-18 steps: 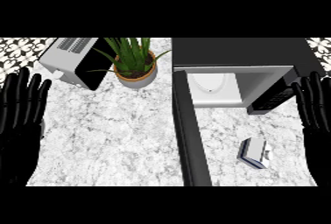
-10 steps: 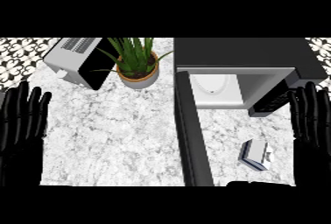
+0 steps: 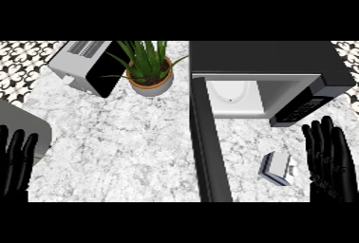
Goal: Pick up the milk, place it into the microwave and close the microwave
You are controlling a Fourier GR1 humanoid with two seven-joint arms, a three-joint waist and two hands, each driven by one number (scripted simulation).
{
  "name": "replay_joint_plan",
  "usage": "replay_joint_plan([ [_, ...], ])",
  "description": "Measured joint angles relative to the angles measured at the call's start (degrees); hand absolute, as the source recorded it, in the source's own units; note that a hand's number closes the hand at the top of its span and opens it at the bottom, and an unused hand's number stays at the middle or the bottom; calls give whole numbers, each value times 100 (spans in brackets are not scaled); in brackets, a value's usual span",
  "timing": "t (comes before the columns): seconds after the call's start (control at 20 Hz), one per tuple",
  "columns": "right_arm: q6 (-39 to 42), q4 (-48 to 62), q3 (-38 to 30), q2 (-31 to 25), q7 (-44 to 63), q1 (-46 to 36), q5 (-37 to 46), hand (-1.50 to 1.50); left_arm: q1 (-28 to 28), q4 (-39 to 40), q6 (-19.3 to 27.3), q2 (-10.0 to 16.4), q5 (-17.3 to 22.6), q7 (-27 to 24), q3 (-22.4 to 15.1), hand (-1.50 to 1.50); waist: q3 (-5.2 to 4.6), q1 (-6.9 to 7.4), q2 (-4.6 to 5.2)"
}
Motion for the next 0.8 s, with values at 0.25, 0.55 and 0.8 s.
replay_joint_plan([
  [0.25,-304,-31,146,-64,-280,640,173,-150,570,-414,-232,101,314,-83,153,-150,2,-5,-1],
  [0.55,-431,238,-76,-77,-363,734,-28,-150,1170,-671,-567,83,561,-354,289,-150,2,10,-2],
  [0.8,-492,824,-335,-132,-894,816,-414,-150,1711,-708,-830,7,609,-667,344,-150,2,24,-4],
])
